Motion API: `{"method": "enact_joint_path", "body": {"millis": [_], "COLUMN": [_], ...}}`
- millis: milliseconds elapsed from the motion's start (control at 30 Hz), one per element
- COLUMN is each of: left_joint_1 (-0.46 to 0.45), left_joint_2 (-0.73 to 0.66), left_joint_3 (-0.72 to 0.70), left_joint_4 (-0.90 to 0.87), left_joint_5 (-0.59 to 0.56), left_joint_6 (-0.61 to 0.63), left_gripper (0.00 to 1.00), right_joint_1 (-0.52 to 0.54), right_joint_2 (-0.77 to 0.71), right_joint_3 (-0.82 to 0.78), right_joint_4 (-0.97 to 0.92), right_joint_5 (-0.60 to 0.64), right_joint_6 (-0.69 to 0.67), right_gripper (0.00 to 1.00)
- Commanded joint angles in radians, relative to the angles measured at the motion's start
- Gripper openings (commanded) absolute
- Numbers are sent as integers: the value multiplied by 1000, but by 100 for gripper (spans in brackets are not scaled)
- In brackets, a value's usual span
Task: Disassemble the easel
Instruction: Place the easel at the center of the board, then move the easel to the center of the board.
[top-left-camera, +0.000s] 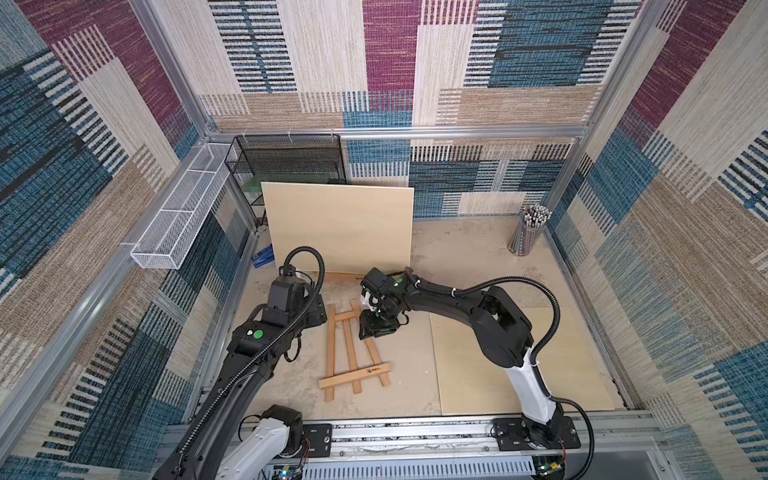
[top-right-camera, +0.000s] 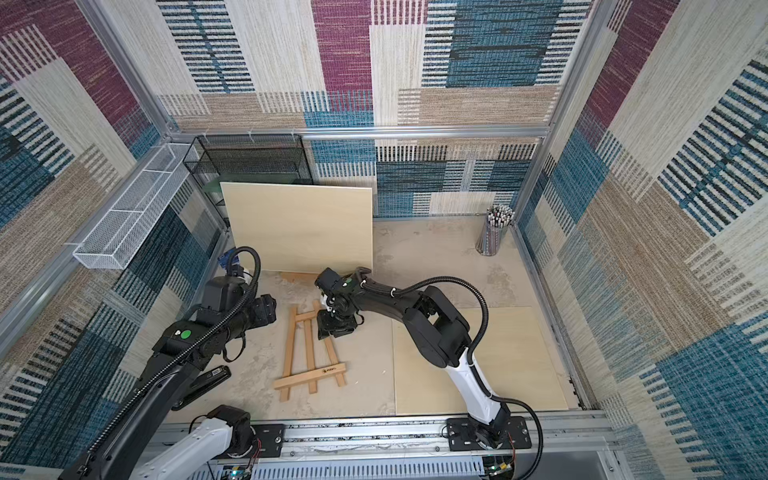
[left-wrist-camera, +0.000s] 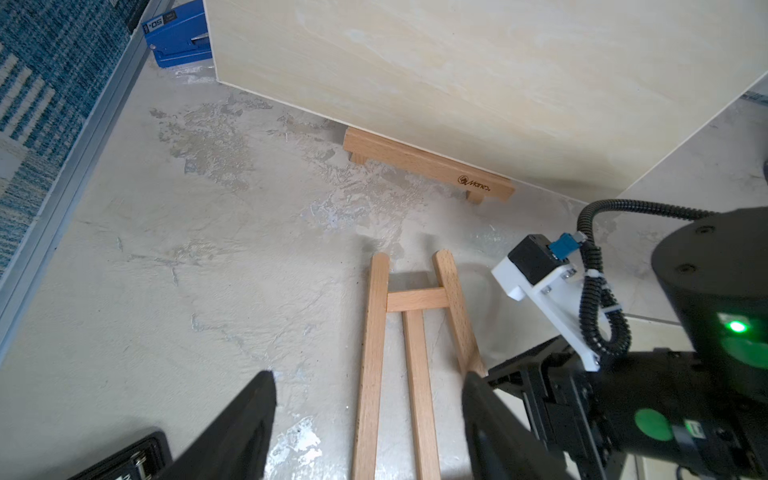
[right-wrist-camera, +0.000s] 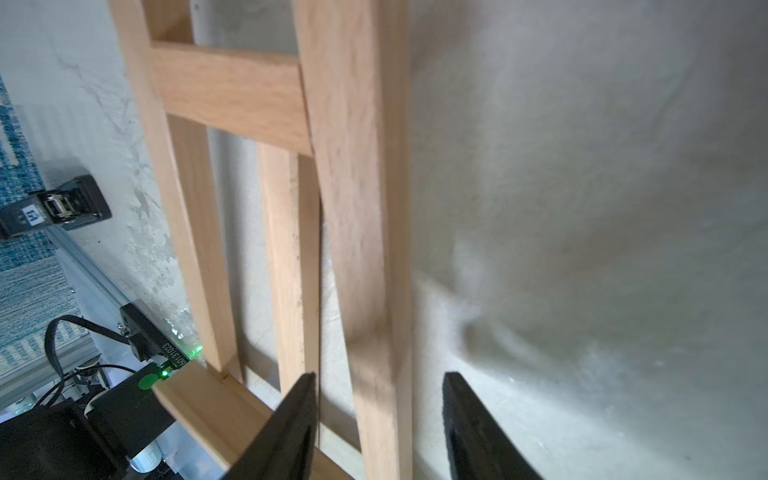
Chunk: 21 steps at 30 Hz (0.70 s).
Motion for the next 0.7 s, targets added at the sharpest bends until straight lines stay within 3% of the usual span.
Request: {"method": "enact_joint_path", "body": {"millis": [0, 400, 667], "left_joint_1": [3, 8, 12], "left_joint_2": [-5, -7, 5], "left_joint_3": [-4, -1, 8], "left_joint_4": [0, -6, -2], "left_joint_5": [5, 8, 14], "left_joint_6": [24, 30, 40], "left_gripper": [72, 72, 73], "right_joint_1": [3, 60, 36], "right_joint_2": [3, 9, -22], "right_joint_3": [12, -30, -60], "right_joint_4": [-4, 39, 63], "right_joint_5": [-43, -167, -151], "right_joint_6": [12, -25, -16], "right_gripper": [56, 63, 69]}}
